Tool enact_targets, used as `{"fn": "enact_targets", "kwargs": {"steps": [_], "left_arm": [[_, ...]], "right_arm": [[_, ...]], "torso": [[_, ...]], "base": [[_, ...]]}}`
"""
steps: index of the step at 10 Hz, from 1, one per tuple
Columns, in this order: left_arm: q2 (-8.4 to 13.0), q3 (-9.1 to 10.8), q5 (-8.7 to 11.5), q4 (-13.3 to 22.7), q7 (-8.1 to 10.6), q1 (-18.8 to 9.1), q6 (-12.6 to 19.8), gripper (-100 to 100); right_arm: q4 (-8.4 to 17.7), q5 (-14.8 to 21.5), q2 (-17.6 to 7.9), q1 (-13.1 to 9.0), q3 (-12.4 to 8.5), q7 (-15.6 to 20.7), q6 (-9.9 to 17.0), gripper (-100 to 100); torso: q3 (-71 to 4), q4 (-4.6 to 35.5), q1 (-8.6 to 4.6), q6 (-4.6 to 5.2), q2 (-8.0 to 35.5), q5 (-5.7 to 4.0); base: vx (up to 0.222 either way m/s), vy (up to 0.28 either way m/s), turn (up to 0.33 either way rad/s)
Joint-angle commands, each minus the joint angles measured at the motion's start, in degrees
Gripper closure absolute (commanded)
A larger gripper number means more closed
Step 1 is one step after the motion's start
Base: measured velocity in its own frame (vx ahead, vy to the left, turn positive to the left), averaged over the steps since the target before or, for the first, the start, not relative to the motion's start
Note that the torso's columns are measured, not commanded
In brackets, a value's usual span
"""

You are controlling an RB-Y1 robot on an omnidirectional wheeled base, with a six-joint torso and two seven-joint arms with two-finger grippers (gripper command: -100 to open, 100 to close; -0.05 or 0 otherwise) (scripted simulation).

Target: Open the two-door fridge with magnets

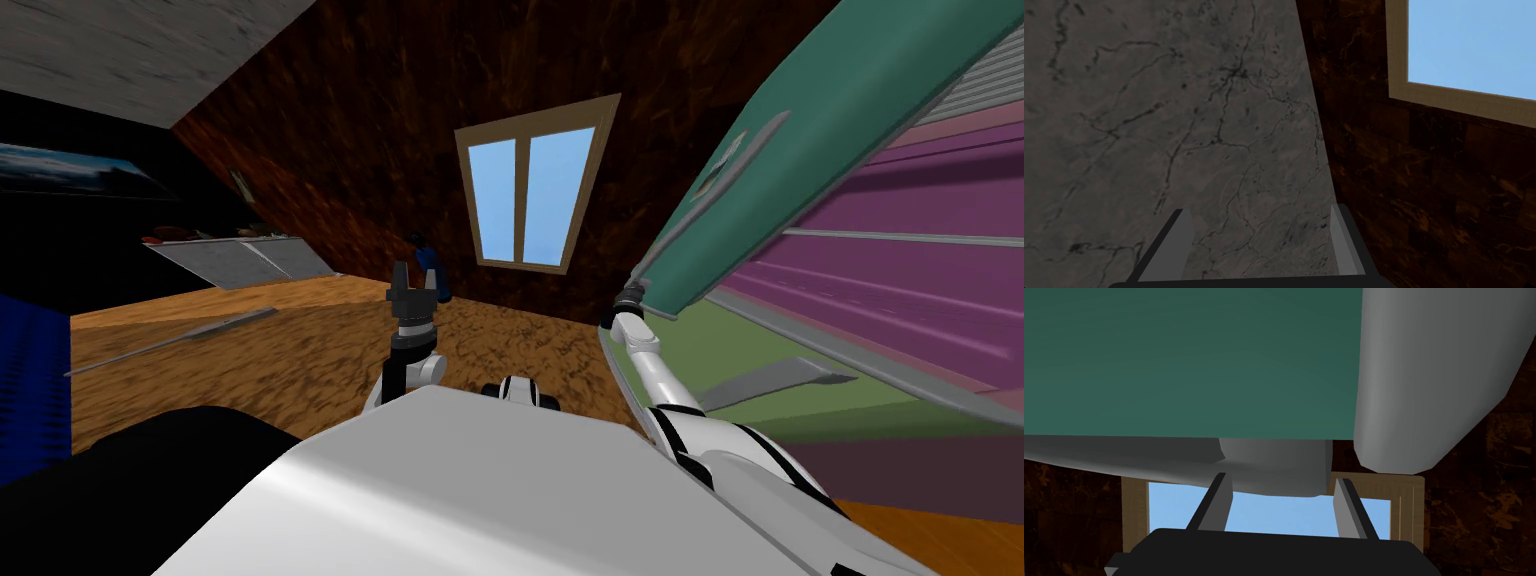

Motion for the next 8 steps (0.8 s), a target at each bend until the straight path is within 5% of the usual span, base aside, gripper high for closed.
{"fn": "enact_targets", "kwargs": {"steps": [1, 2, 4, 5, 7, 8], "left_arm": [[0.0, 0.00, 0.0, 0.0, 0.00, 0.0, 0.0, 0], [0.0, 0.01, 0.0, 0.0, 0.00, 0.0, 0.0, 0], [0.0, 0.00, 0.0, 0.0, 0.00, 0.0, 0.0, 0], [0.0, 0.01, 0.0, 0.0, 0.00, 0.0, 0.0, 0], [0.0, 0.01, 0.0, 0.0, 0.00, 0.0, 0.0, 0], [0.0, 0.02, 0.0, 0.0, 0.00, 0.0, 0.0, 0]], "right_arm": [[0.9, 0.1, -1.7, -0.5, -2.5, 0.2, 2.3, 100], [3.6, 0.9, -2.5, -1.2, -4.1, 0.1, 4.6, 100], [3.6, 0.9, -2.5, -1.2, -4.6, 0.1, 5.4, 100], [6.3, 1.8, -3.2, -1.9, -6.0, 0.1, 7.7, 100], [6.3, 1.8, -3.2, -1.9, -6.8, 0.1, 8.6, 100], [8.9, 2.6, -4.0, -2.5, -8.4, 0.1, 10.3, 100]], "torso": [[0.0, -0.1, 0.02, 0.19, 0.0, 0.01], [0.1, 0.1, -0.24, 0.35, 0.1, 0.00], [0.1, 0.0, -0.27, 0.43, 0.1, 0.00], [0.3, 0.1, -0.41, 0.60, 0.4, -0.06], [0.4, 0.1, -0.35, 0.70, 0.6, -0.01], [0.5, 0.1, -0.46, 0.84, 0.8, -0.09]], "base": [[0.029, 0.023, 0.049], [0.047, 0.079, 0.382], [0.043, 0.072, 0.147], [0.045, 0.078, 0.440], [0.041, 0.048, 0.133], [0.064, 0.082, 0.311]]}}
